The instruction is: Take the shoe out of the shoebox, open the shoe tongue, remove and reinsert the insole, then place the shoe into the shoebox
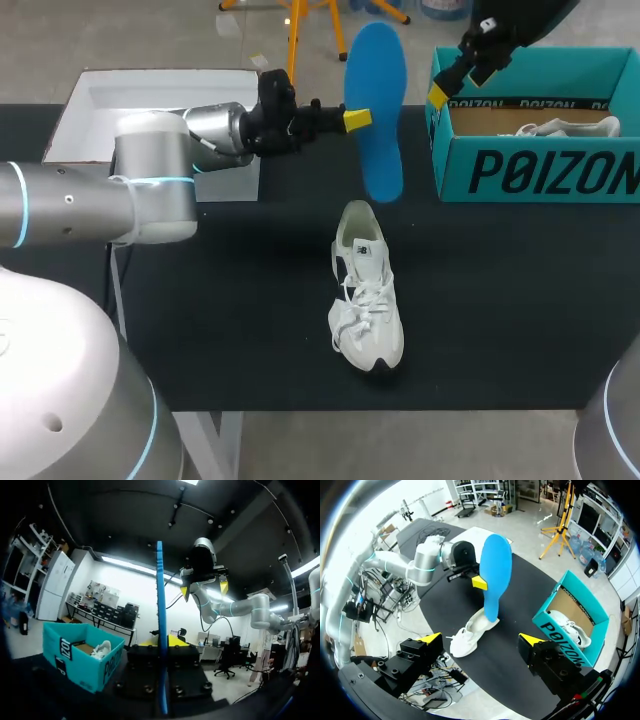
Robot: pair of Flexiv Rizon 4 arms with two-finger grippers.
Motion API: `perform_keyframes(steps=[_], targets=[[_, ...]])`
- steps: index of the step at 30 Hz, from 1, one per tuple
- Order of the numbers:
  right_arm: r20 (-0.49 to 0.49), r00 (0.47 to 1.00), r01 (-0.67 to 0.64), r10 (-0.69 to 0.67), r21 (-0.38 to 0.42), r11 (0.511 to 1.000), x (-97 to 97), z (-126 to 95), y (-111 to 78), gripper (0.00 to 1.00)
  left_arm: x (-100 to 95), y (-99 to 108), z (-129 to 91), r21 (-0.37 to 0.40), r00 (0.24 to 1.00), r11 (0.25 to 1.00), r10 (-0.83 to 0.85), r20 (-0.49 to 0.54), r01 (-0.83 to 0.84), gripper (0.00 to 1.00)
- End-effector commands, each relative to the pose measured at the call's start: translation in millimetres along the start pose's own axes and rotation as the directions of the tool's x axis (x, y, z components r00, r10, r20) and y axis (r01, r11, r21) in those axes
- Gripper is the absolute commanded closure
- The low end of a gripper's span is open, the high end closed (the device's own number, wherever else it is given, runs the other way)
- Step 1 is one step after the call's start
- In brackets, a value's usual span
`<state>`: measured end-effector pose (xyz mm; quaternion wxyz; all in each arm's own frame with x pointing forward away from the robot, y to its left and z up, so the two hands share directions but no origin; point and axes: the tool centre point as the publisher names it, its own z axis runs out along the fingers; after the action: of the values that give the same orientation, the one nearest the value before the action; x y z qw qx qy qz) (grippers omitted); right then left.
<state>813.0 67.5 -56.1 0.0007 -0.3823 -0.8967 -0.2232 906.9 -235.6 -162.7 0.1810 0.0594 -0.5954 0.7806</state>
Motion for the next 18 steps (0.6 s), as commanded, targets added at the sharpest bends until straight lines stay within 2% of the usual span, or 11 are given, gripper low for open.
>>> perform_keyframes(steps=[1, 2, 15, 17, 18], targets=[[0.001, 1.000, -0.001, 0.001, 0.003, 1.000, 0.0, 1.2, 1.3, 0.00, -4.6, 4.7, -1.5, 0.003, 0.994, 0.994, -0.107, -0.021, 0.107, 1.00], [0.001, 1.000, -0.001, 0.001, 0.003, 1.000, 0.0, 1.2, 1.3, 0.00, -4.0, 3.9, -0.4, 0.024, 0.996, 0.996, -0.082, -0.043, 0.083, 1.00], [0.001, 1.000, -0.001, 0.001, 0.003, 1.000, 0.0, 1.2, 1.3, 0.00, -4.0, 3.9, -0.4, 0.024, 0.996, 0.996, -0.082, -0.043, 0.083, 1.00], [0.001, 1.000, -0.001, 0.001, 0.003, 1.000, 0.0, 1.2, 1.3, 0.00, -5.0, 2.8, -0.2, -0.001, 0.984, 0.985, -0.174, -0.046, 0.174, 1.00], [0.001, 1.000, -0.001, 0.001, 0.003, 1.000, 0.0, 1.2, 1.3, 0.00, -6.8, 1.4, 0.0, -0.020, 0.978, 0.978, -0.209, -0.004, 0.209, 1.00]])
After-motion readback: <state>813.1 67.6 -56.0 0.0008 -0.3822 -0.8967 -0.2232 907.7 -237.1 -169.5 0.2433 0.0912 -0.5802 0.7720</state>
